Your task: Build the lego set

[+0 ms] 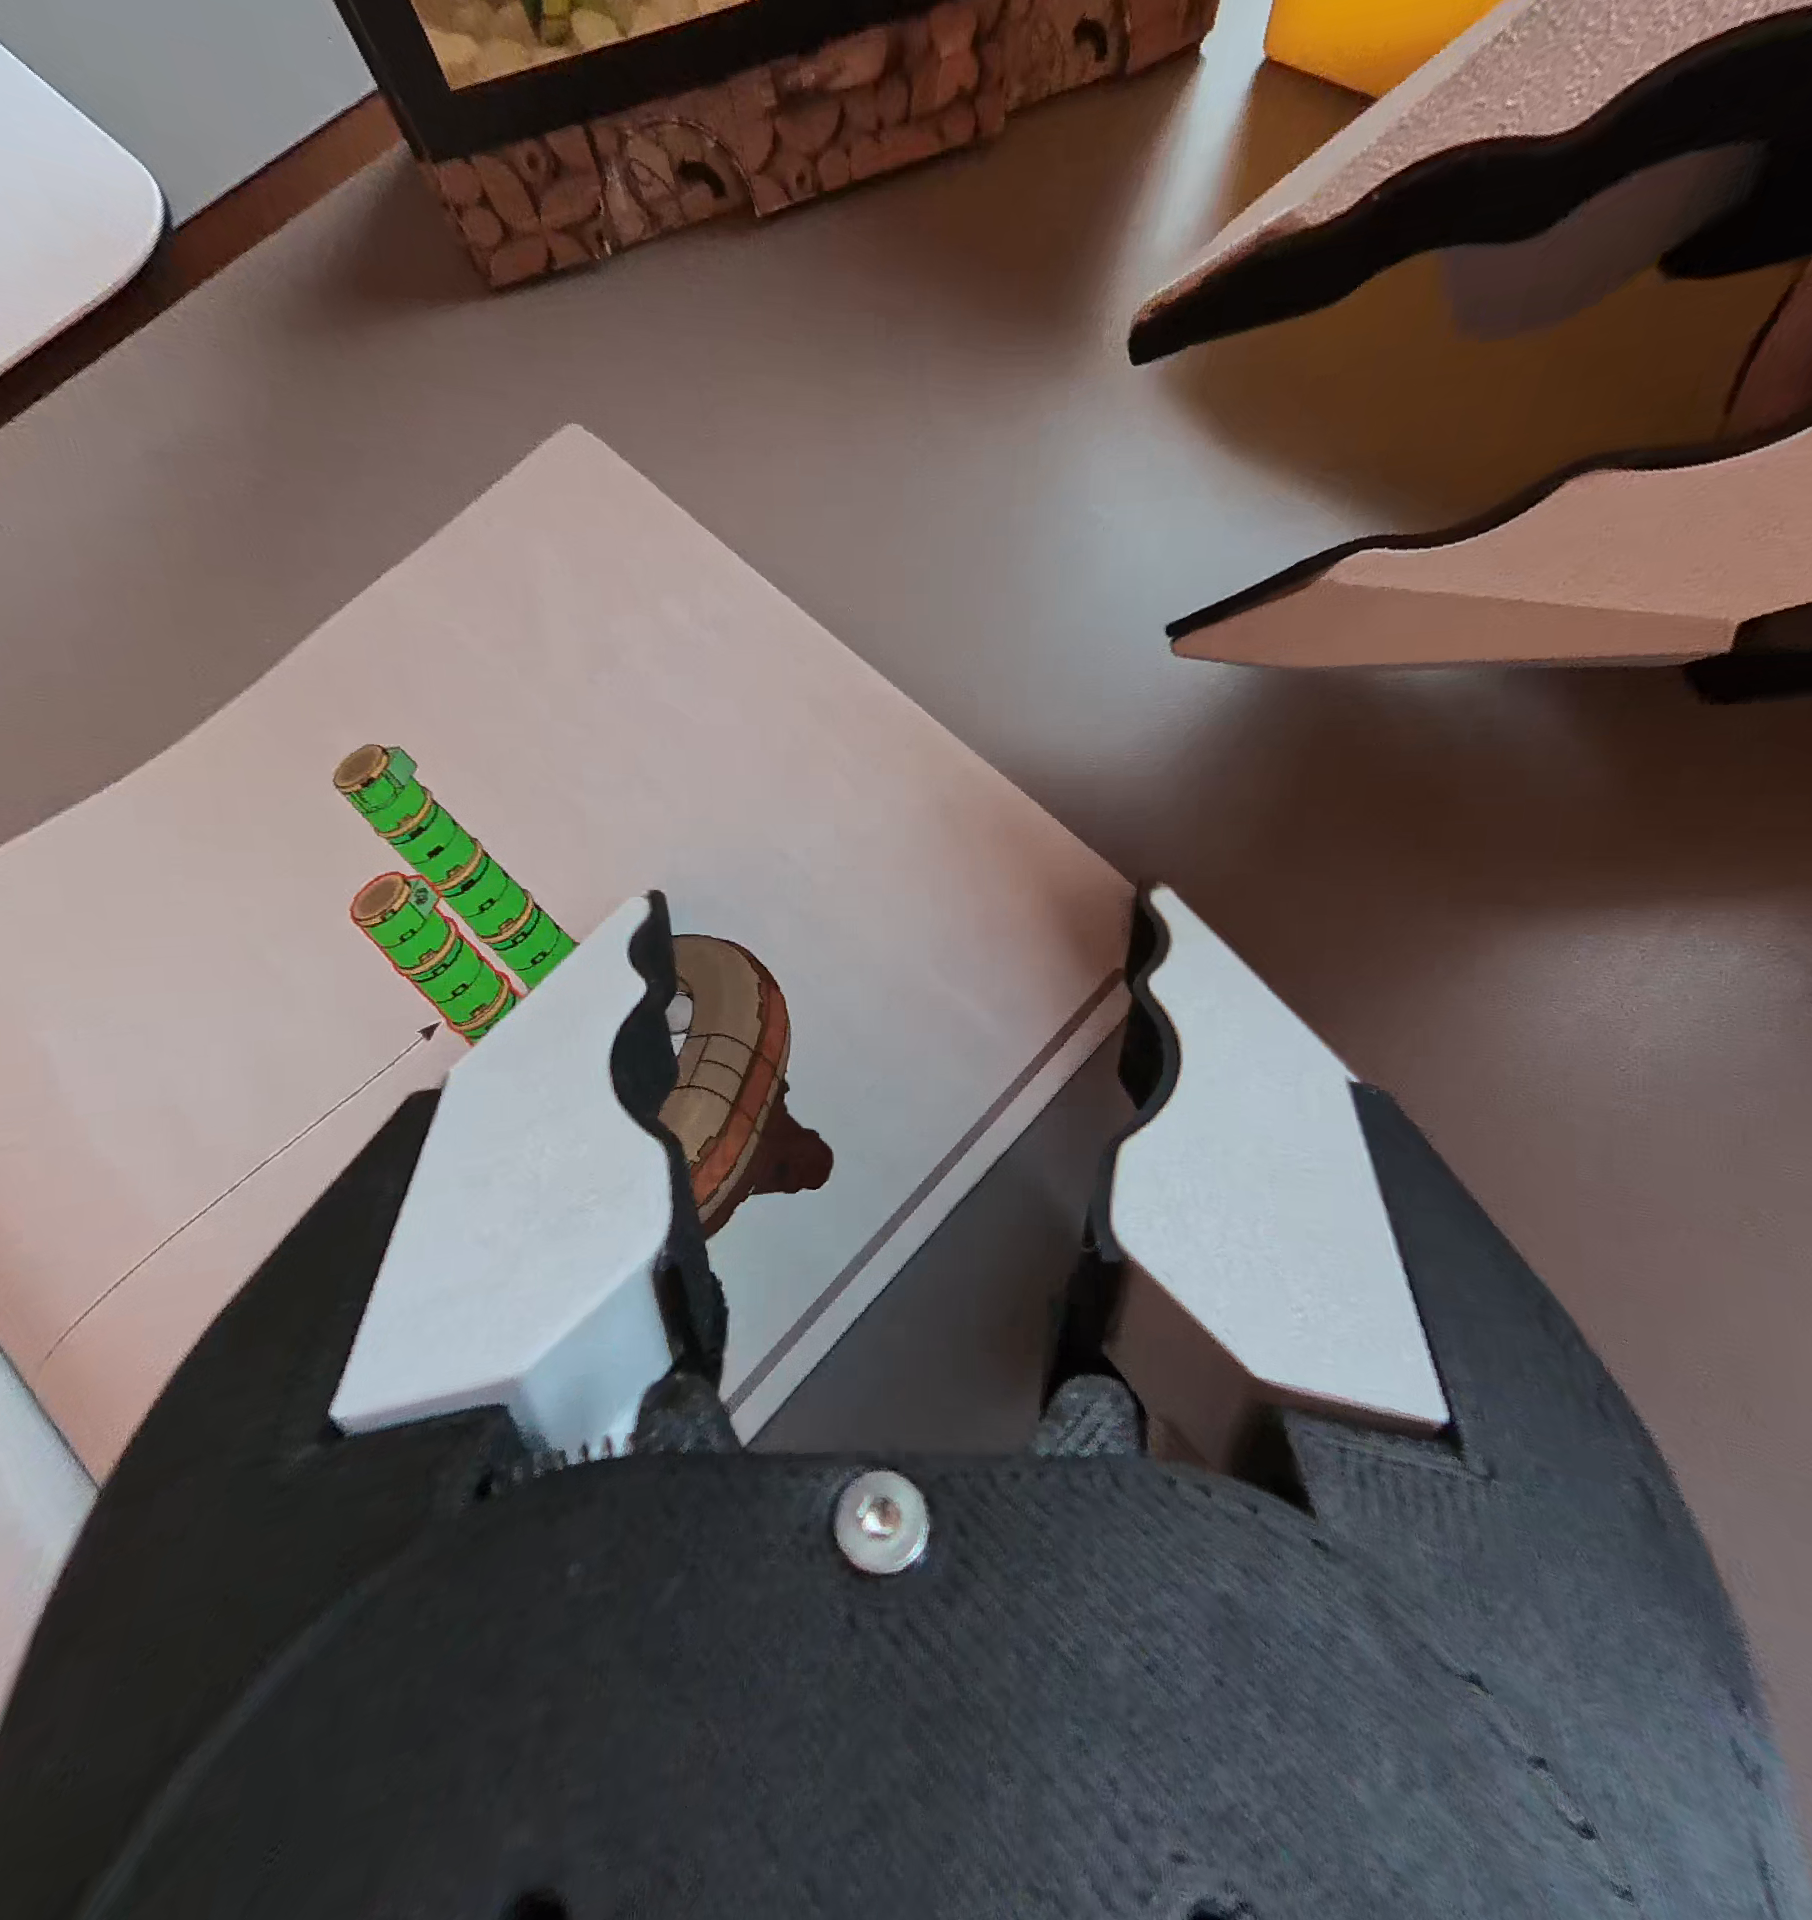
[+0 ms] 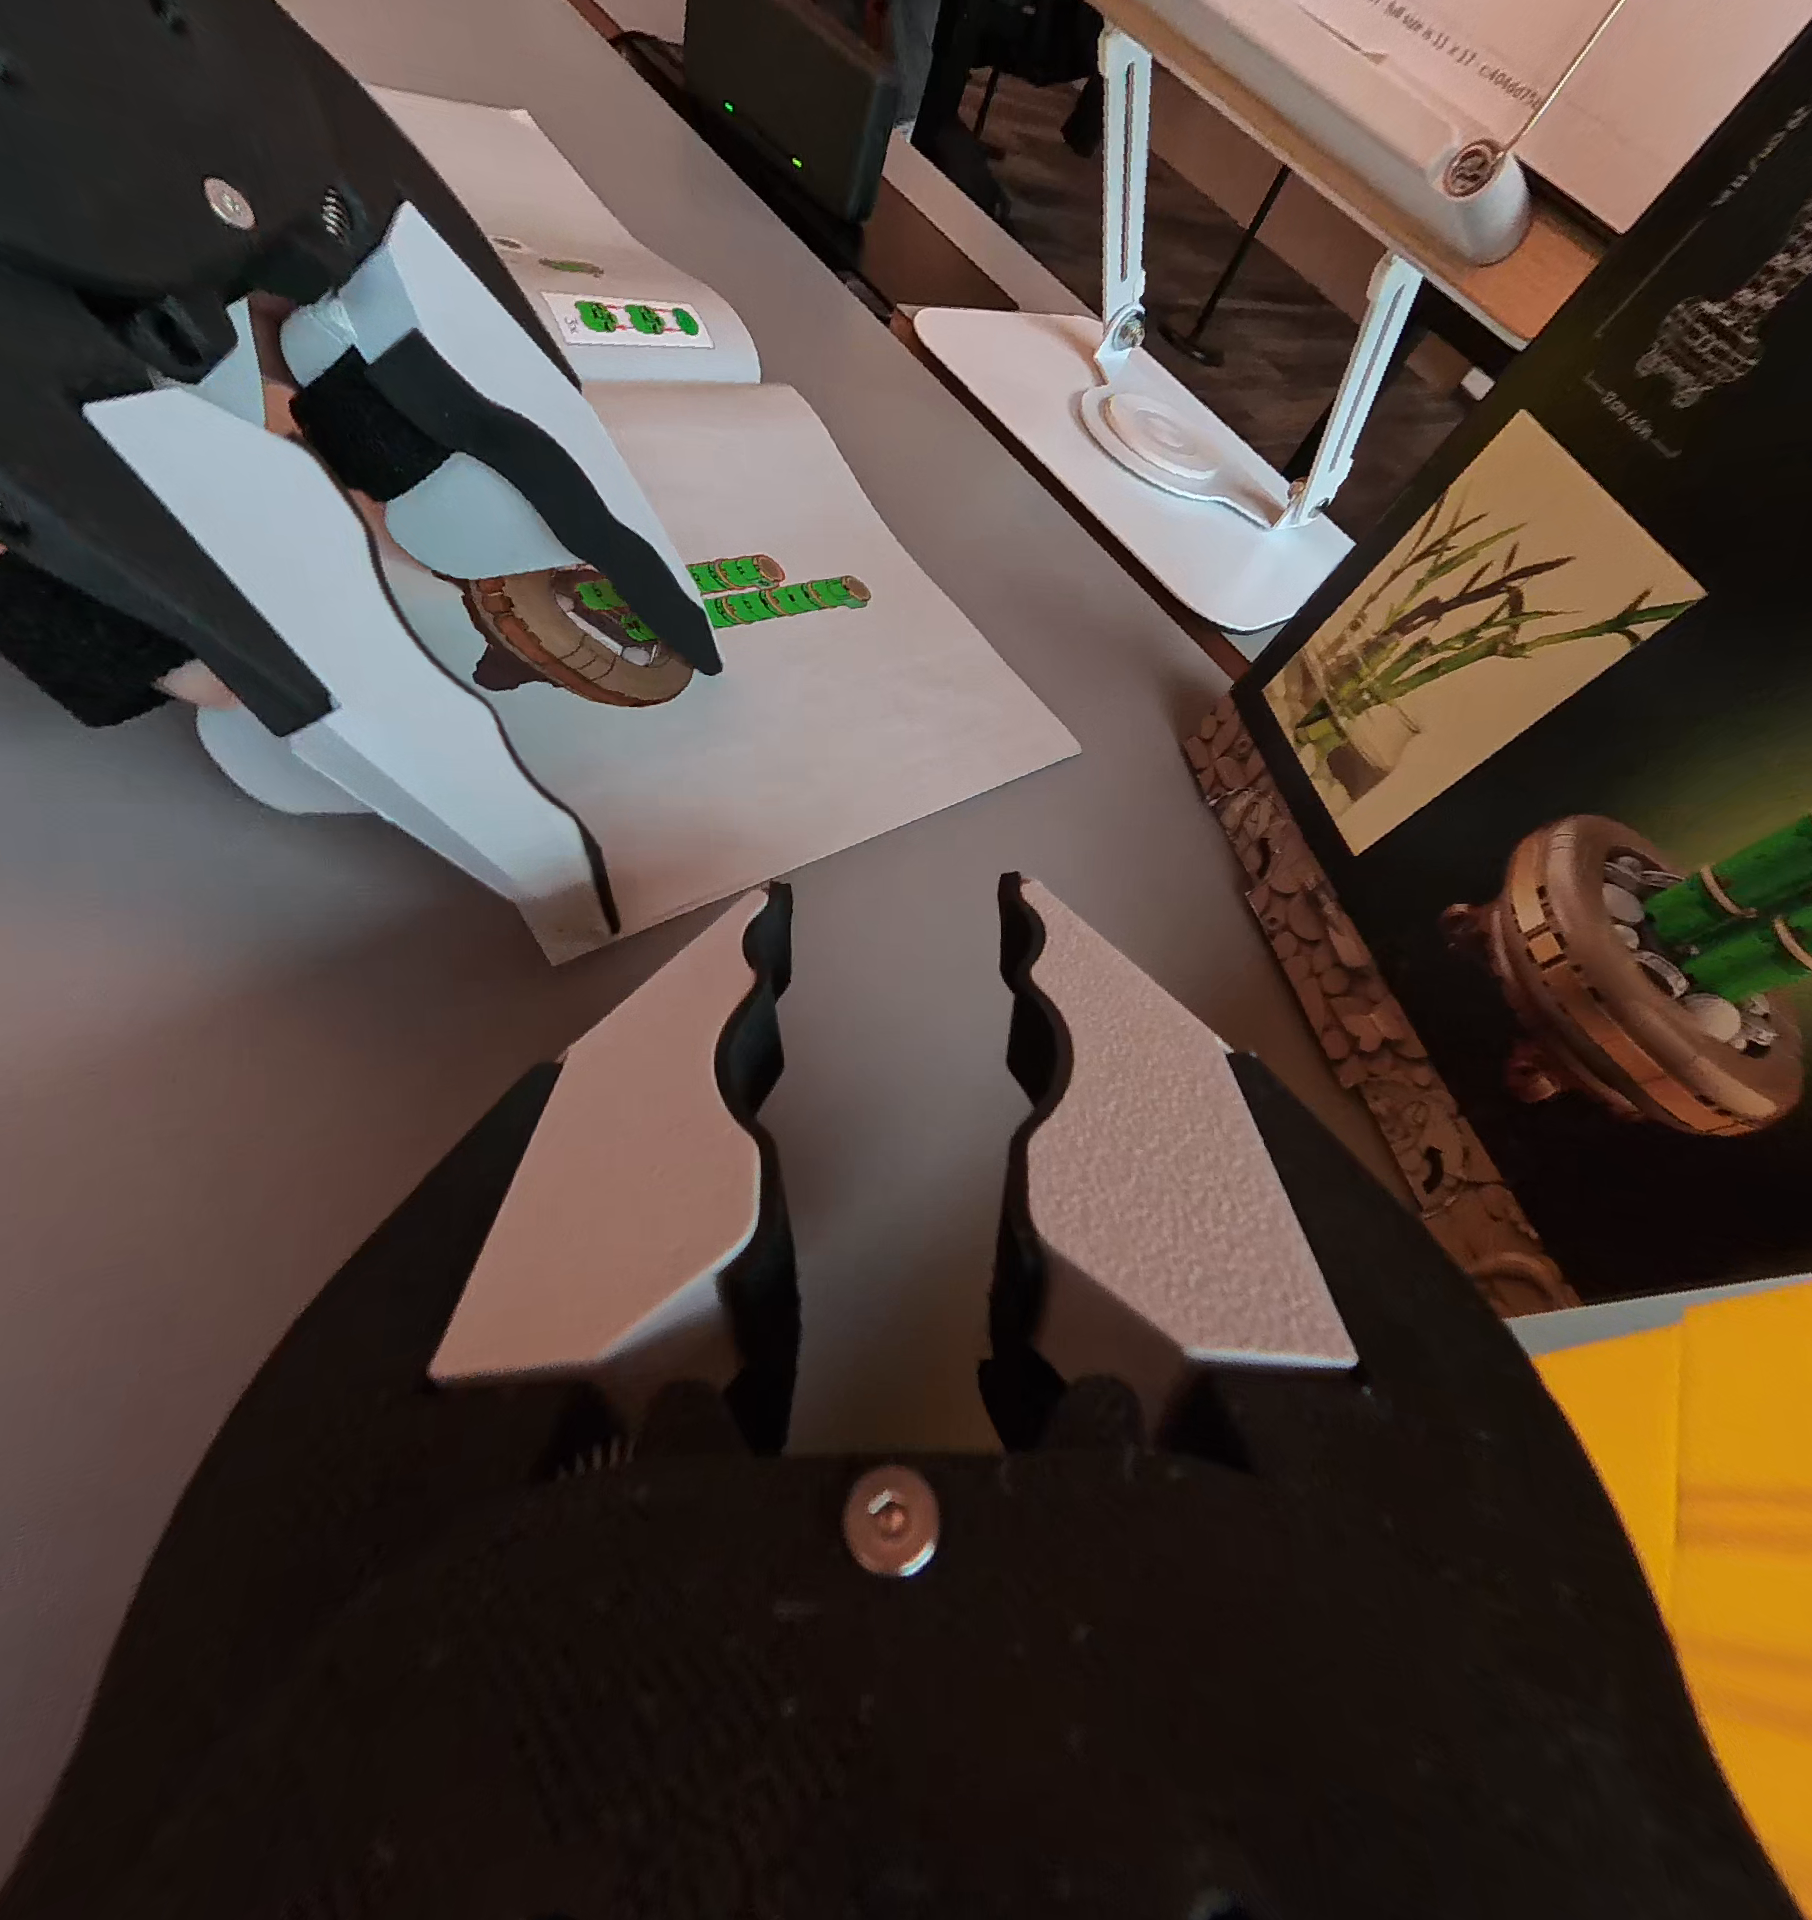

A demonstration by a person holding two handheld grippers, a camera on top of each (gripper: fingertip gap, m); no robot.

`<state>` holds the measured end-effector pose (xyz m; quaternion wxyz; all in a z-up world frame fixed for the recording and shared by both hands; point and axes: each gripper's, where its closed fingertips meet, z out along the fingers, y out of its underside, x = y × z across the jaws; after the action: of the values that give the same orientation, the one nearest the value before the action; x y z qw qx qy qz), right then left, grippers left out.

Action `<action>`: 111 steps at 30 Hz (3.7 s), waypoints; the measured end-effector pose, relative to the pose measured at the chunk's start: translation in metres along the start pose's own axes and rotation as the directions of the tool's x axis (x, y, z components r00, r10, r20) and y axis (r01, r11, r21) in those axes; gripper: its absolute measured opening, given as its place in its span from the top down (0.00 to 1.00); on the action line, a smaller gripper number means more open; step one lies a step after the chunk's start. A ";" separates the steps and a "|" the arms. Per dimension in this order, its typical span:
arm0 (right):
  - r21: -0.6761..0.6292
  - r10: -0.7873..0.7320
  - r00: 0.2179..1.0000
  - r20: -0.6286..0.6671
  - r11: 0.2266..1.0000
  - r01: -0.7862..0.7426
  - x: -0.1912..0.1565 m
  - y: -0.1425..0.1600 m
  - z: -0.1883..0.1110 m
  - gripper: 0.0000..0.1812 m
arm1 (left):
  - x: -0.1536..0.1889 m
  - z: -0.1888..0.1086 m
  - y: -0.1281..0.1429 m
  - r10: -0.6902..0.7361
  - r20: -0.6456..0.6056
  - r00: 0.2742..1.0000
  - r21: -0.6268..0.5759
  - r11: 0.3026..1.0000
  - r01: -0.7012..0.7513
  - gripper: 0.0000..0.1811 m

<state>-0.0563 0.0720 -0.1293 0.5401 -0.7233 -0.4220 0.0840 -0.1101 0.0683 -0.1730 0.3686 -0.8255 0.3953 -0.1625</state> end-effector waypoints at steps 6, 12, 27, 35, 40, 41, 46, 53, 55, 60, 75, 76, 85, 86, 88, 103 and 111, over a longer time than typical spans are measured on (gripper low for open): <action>-0.020 -0.016 1.000 0.021 1.000 0.017 -0.006 0.003 0.003 0.78 | -0.009 -0.002 0.000 -0.013 0.009 1.000 0.036 0.999 0.013 0.62; -0.042 -0.031 0.998 0.061 0.999 0.034 -0.016 0.005 0.006 0.78 | -0.003 -0.002 -0.001 0.022 -0.007 1.000 0.044 0.999 -0.022 0.76; -0.120 -0.098 0.983 0.155 0.986 0.117 -0.043 0.013 0.012 0.79 | -0.015 -0.003 0.001 0.010 0.030 1.000 0.043 0.999 -0.011 0.93; -0.030 -0.197 0.945 0.260 0.977 0.212 -0.062 0.007 0.003 0.79 | 0.005 -0.013 0.003 0.114 -0.135 0.984 0.037 0.993 -0.110 0.84; -0.007 -0.258 0.926 0.277 0.963 0.270 -0.067 0.001 0.002 0.79 | 0.001 -0.023 0.009 0.226 -0.184 0.957 0.040 0.974 -0.223 0.78; -0.018 -0.277 0.921 0.276 0.956 0.293 -0.066 0.003 0.004 0.79 | 0.002 -0.023 0.013 0.216 -0.210 0.954 0.023 0.976 -0.216 0.79; -0.022 -0.319 0.903 0.288 0.940 0.340 -0.070 0.003 0.012 0.80 | 0.002 -0.022 0.018 0.200 -0.234 0.952 0.004 0.979 -0.204 0.82; 0.006 -0.392 0.887 0.245 0.915 0.403 -0.068 0.000 0.015 0.81 | 0.002 -0.023 0.018 0.227 -0.230 0.946 0.024 0.973 -0.228 0.82; 0.013 -0.383 0.893 0.235 0.920 0.391 -0.067 -0.003 0.015 0.81 | 0.002 -0.023 0.018 0.225 -0.233 0.946 0.026 0.974 -0.225 0.82; 0.009 -0.379 0.901 0.212 0.923 0.386 -0.064 -0.004 0.019 0.83 | 0.006 -0.025 0.019 0.233 -0.264 0.936 0.031 0.972 -0.233 0.78; -0.008 -0.229 0.922 0.313 0.970 0.244 -0.068 0.002 0.014 0.79 | 0.012 -0.027 0.022 0.291 -0.295 0.910 0.036 0.955 -0.293 0.71; -0.010 -0.230 0.922 0.313 0.969 0.245 -0.069 0.002 0.014 0.79 | 0.011 -0.026 0.022 0.288 -0.291 0.912 0.035 0.956 -0.291 0.72; -0.001 -0.247 0.924 0.292 0.966 0.259 -0.068 0.001 0.014 0.83 | 0.016 -0.028 0.022 0.343 -0.263 0.902 -0.017 0.933 -0.359 0.75; -0.002 -0.247 0.924 0.292 0.966 0.259 -0.068 0.001 0.015 0.83 | 0.012 -0.028 0.020 0.384 -0.211 0.899 -0.023 0.917 -0.397 0.75; -0.004 -0.241 0.925 0.295 0.967 0.254 -0.068 0.001 0.015 0.83 | 0.011 -0.029 0.017 0.482 -0.137 0.866 -0.033 0.871 -0.490 0.76; -0.062 -0.171 0.929 0.329 0.977 0.203 -0.063 0.011 0.008 0.79 | 0.010 -0.029 0.016 0.040 -0.341 0.939 -0.081 0.994 -0.071 0.70; -0.132 -0.254 0.940 0.226 0.948 0.288 -0.053 0.010 0.013 0.80 | -0.003 -0.022 0.010 -0.029 -0.320 0.947 -0.054 0.998 0.013 0.79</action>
<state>-0.0922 0.0433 -0.1609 0.4388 -0.6871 -0.5771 0.0482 -0.1299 0.0557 -0.1653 0.2764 -0.8015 0.4452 -0.2882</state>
